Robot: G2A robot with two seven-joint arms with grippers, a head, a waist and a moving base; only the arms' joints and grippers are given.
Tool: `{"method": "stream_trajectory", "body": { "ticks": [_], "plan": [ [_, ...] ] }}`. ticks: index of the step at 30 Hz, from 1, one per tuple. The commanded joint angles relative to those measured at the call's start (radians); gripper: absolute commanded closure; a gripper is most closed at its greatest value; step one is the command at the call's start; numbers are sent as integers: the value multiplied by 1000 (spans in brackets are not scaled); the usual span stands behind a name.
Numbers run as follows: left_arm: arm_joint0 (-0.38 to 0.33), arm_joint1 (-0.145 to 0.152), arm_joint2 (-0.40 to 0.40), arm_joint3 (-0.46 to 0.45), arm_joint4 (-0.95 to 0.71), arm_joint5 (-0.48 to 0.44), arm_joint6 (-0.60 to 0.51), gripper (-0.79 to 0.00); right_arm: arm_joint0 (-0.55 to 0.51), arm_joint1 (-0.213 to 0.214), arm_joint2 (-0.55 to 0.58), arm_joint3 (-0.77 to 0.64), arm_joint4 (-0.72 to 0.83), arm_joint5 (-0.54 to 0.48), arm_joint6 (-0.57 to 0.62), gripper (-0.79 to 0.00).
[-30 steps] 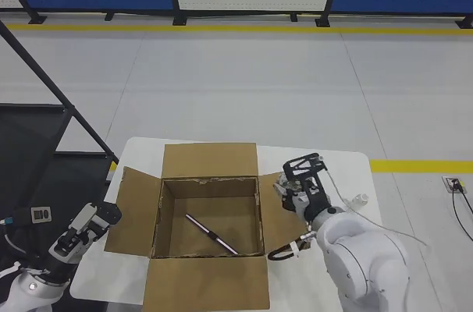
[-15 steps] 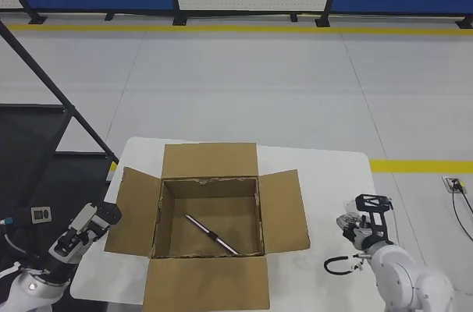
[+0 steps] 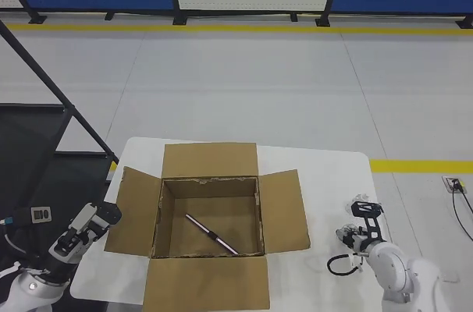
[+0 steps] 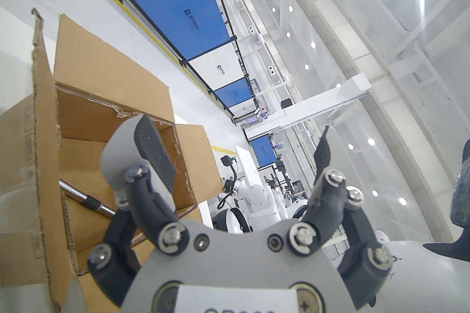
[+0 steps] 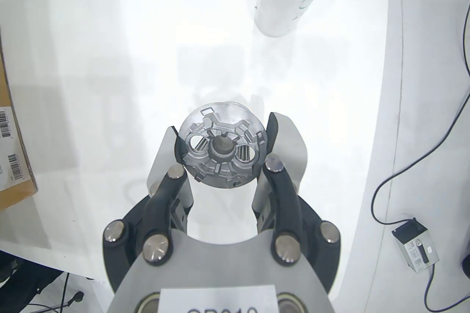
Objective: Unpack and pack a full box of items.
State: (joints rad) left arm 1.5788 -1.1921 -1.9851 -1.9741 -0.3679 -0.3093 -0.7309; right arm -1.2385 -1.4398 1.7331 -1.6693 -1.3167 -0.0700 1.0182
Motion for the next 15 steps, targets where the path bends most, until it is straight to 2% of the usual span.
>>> {"method": "stream_trajectory", "body": {
  "ticks": [1,3,4,8,9,14,15],
  "plan": [
    [0,0,0,0,0,0,0,-785,10,2,-2,16,1,3,0,-102],
    [0,0,0,0,0,0,0,-785,18,5,-6,26,0,6,3,-197],
    [0,0,0,0,0,0,0,-785,21,6,-7,30,0,7,5,-283],
    [0,0,0,0,0,0,0,-785,32,12,-9,33,-2,15,17,-437],
    [0,0,0,0,0,0,0,-785,34,13,-8,27,-1,18,19,-508],
    [0,0,0,0,0,0,0,-785,25,19,-20,-67,0,19,33,-539],
    [0,0,0,0,0,0,0,-785,24,20,-26,-89,-6,21,46,-576]
  ]
}}
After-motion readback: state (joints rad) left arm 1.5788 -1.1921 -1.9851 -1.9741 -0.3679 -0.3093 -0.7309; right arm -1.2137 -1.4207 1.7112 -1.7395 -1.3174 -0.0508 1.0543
